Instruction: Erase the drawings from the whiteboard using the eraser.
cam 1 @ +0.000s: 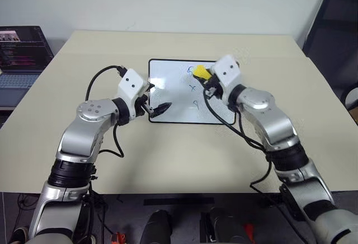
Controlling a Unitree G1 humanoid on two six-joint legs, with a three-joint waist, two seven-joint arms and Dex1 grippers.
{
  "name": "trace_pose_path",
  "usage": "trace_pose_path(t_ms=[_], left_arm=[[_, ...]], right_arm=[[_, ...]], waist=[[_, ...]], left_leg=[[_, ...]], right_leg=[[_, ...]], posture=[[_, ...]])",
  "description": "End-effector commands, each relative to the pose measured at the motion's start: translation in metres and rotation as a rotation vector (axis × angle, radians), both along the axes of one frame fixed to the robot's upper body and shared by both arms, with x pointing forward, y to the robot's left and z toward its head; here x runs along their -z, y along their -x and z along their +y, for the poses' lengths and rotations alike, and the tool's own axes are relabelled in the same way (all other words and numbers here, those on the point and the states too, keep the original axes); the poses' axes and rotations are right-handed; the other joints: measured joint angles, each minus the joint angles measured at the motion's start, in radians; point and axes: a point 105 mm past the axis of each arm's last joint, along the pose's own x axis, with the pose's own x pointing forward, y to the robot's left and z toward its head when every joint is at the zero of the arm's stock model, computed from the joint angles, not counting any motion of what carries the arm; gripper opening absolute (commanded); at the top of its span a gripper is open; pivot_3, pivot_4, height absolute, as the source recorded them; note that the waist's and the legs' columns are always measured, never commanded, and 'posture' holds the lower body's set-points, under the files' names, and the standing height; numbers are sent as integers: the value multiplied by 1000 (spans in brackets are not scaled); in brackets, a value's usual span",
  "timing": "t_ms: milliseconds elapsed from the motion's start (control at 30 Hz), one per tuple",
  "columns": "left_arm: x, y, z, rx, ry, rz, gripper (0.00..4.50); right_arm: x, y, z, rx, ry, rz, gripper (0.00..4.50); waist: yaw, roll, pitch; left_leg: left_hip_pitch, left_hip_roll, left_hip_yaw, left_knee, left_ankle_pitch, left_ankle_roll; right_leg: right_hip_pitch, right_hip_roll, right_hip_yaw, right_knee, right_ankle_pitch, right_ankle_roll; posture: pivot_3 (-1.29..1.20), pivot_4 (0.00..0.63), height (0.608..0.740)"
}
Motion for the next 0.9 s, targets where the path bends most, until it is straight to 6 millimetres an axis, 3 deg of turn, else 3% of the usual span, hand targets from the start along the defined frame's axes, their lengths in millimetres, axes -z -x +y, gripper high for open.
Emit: trace_pose_path(t_ms=[33,500,767,900], left_arm=[[-17,-3,-3,9,-6,-54,4500],[-26,-9,-12,12,-11,-74,4500],[-23,-7,-13,21,-16,-72,4500],[-21,-6,-13,22,-19,-69,4500]], right_arm=[[-16,-8,7,-8,7,-74,1036],[-15,-52,22,42,27,-59,1036],[21,-52,28,-17,116,49,1036],[5,-60,19,62,87,-23,1036]], waist=[[0,0,0],[-5,0,0],[-7,0,0],[-7,0,0]], left_leg=[[0,0,0,0,0,0],[0,0,0,0,0,0],[0,0,0,0,0,0],[1,0,0,0,0,0]], right_leg=[[0,0,0,0,0,0],[-1,-1,0,2,0,0],[-1,-1,0,3,0,0],[-1,-1,0,5,0,0]], posture=[[0,150,740],[0,150,740],[0,150,740],[0,150,740]])
